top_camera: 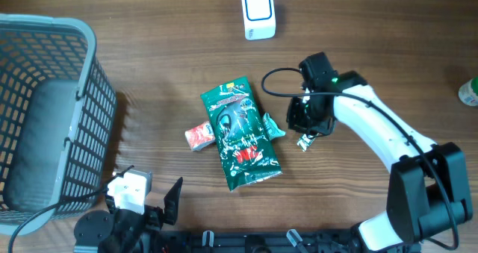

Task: Scan the item barcode
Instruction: 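Move the right gripper to the green box and grasp it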

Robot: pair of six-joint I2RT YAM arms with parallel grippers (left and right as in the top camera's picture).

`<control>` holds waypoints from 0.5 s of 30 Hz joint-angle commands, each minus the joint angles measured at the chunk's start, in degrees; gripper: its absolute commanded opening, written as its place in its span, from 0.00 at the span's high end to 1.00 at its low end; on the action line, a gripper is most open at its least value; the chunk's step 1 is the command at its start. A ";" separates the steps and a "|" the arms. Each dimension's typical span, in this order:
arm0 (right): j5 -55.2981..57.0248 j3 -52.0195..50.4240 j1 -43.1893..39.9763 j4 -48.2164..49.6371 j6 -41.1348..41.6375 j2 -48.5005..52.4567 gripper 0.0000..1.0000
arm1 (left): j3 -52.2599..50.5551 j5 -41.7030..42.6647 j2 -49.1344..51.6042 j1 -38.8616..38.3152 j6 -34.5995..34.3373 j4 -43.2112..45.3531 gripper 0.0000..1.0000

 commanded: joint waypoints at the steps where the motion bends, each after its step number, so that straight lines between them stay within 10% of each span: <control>1: 3.45 -4.83 1.57 5.64 3.04 0.33 0.82 | 0.00 0.70 -0.28 0.02 -0.50 0.11 0.00; 15: 22.32 -3.34 -0.52 -9.18 13.86 -0.66 0.96 | 0.00 0.72 -0.28 0.02 -0.50 0.11 0.00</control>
